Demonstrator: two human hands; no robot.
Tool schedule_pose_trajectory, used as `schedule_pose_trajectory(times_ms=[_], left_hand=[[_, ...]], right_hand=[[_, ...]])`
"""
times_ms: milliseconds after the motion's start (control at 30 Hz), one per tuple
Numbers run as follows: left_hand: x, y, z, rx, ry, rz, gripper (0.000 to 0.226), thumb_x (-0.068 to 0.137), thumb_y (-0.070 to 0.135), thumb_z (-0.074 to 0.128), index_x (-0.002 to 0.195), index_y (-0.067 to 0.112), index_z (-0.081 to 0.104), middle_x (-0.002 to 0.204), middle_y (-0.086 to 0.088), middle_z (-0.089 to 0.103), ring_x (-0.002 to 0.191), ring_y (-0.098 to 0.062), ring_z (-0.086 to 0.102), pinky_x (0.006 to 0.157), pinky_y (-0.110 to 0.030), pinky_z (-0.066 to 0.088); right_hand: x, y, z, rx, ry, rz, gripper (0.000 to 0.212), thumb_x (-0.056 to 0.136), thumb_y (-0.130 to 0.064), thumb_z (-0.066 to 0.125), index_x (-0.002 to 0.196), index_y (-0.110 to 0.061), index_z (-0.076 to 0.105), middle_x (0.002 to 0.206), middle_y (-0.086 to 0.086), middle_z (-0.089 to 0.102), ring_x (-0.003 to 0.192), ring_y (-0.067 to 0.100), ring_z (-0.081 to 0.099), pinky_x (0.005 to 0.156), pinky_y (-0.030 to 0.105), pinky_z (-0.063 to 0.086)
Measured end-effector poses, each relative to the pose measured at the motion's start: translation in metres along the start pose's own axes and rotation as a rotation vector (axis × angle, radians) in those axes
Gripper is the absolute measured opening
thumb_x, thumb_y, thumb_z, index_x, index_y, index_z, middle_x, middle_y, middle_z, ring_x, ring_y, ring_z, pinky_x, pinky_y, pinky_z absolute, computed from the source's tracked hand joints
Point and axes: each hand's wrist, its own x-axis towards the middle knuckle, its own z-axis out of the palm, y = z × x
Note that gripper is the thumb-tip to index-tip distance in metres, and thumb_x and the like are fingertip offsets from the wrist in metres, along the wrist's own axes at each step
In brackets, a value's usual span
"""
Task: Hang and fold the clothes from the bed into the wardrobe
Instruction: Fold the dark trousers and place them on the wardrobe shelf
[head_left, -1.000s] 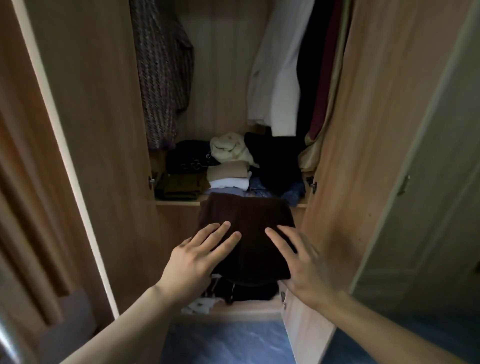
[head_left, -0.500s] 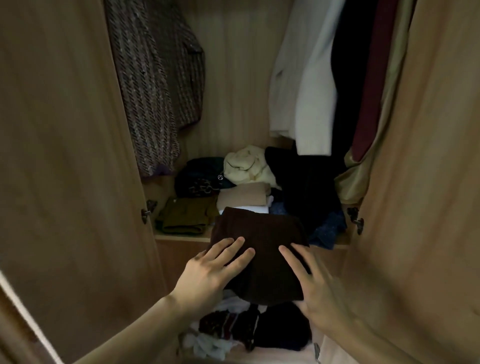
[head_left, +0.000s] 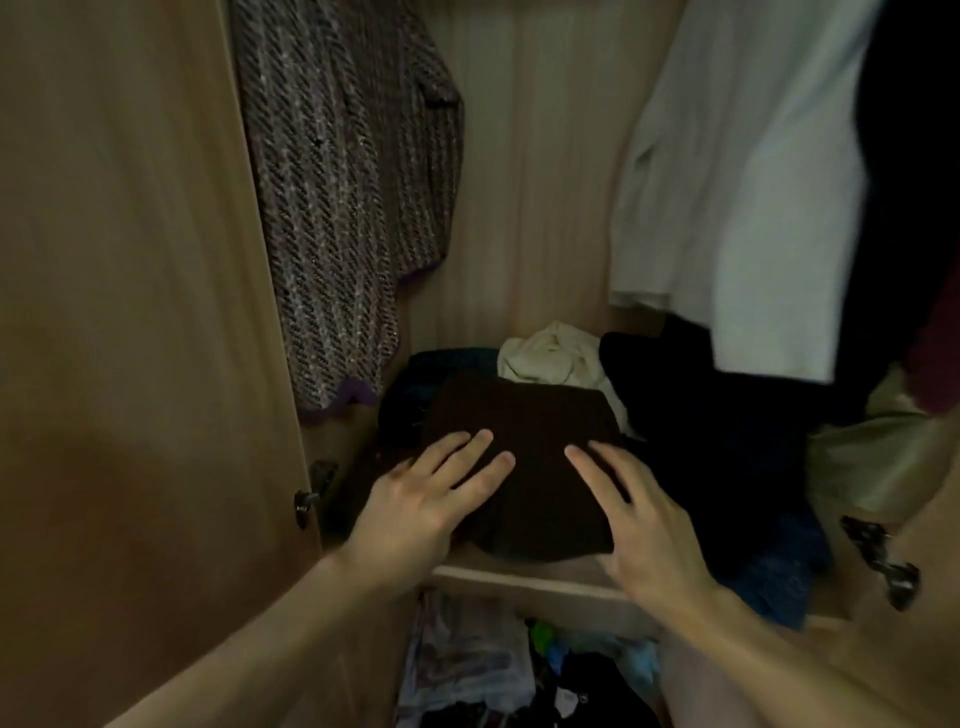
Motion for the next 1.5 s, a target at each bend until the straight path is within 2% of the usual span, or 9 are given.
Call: schedule_pose_trajectory(times_ms=[100,267,400,533,667,867,1067,1233,1500], left_hand=[[0.025,-0.044,-0.001,0.027,0.077,-0.036,0.074,0.074,0.005,0.035,0.144,0.019,0.053,0.147,-0.011,0.053,0.131,-0.031,0.055,0.076,-0.043,0.061],[0.060,-0.112,0.014,0.046,0.133,-0.062,0.095,0.057,-0.023,0.059,0.145,0.012,0.051,0.151,-0.015,0.046,0.136,-0.036,0.048,0.081,-0.050,0.058],[0.058,-0.156,0.066,0.120,0.109,-0.062,0.079,0.077,-0.016,0.039,0.149,0.015,0.045,0.155,-0.013,0.041,0.142,-0.035,0.041,0.084,-0.050,0.055],[0.016,-0.170,0.127,0.177,-0.150,-0.127,0.099,0.065,-0.018,0.064,0.152,0.020,0.039,0.159,-0.010,0.036,0.146,-0.035,0.032,0.102,-0.059,0.045],[-0.038,-0.159,0.162,0.176,-0.419,-0.233,0.122,0.039,-0.014,0.087,0.149,0.022,0.045,0.153,-0.008,0.045,0.138,-0.032,0.044,0.095,-0.051,0.053],[-0.036,-0.170,0.153,0.178,-0.375,-0.277,0.123,0.033,-0.014,0.083,0.145,0.022,0.051,0.151,-0.007,0.049,0.132,-0.030,0.054,0.097,-0.050,0.052],[-0.032,-0.160,0.152,0.095,-0.426,-0.368,0.122,0.038,0.018,0.097,0.148,0.030,0.045,0.159,-0.005,0.037,0.138,-0.026,0.048,0.108,-0.053,0.042],[-0.015,-0.152,0.158,-0.109,-0.446,-0.412,0.123,0.061,0.097,0.046,0.154,0.045,-0.015,0.162,0.008,-0.029,0.149,-0.017,-0.028,0.120,-0.054,-0.012],[0.024,-0.167,0.176,-0.105,-0.317,-0.520,0.072,0.093,0.076,0.007,0.156,0.044,-0.006,0.165,0.007,-0.022,0.151,-0.019,-0.021,0.122,-0.057,-0.004]], right_hand=[[0.057,0.000,0.009,-0.044,0.081,-0.031,0.115,0.062,-0.020,0.092,0.154,-0.027,0.023,0.145,0.012,0.042,0.128,0.033,0.050,0.079,0.043,0.060],[0.139,0.004,0.035,-0.100,0.203,-0.071,0.103,0.064,-0.008,0.086,0.151,-0.021,0.032,0.140,0.021,0.048,0.126,0.039,0.051,0.082,0.045,0.057],[0.170,0.005,0.096,-0.028,0.257,-0.083,0.065,0.084,-0.018,0.043,0.149,-0.020,0.034,0.140,0.026,0.049,0.129,0.046,0.048,0.090,0.051,0.052],[0.158,-0.001,0.178,0.048,-0.031,-0.069,0.099,0.067,-0.008,0.081,0.153,-0.022,0.034,0.148,0.022,0.042,0.138,0.045,0.038,0.096,0.054,0.051],[0.130,-0.023,0.227,0.110,-0.142,-0.096,0.098,0.049,0.005,0.083,0.139,-0.024,0.057,0.133,0.019,0.060,0.123,0.042,0.057,0.065,0.040,0.060],[0.145,-0.021,0.220,0.045,-0.254,-0.125,0.120,0.041,-0.048,0.095,0.143,-0.029,0.036,0.132,0.016,0.059,0.117,0.039,0.059,0.073,0.047,0.058],[0.164,-0.004,0.209,0.170,-0.216,-0.153,0.088,0.079,-0.085,0.044,0.150,-0.034,0.035,0.154,0.009,0.031,0.145,0.033,0.020,0.113,0.055,0.025],[0.187,-0.006,0.211,0.152,-0.270,-0.068,0.081,0.088,-0.081,0.016,0.156,-0.039,0.013,0.166,0.006,0.003,0.152,0.029,-0.006,0.122,0.052,0.003],[0.200,-0.023,0.221,0.183,-0.313,0.078,0.063,0.094,-0.069,0.006,0.153,-0.049,-0.002,0.166,0.000,-0.010,0.151,0.029,-0.017,0.119,0.056,-0.008]])
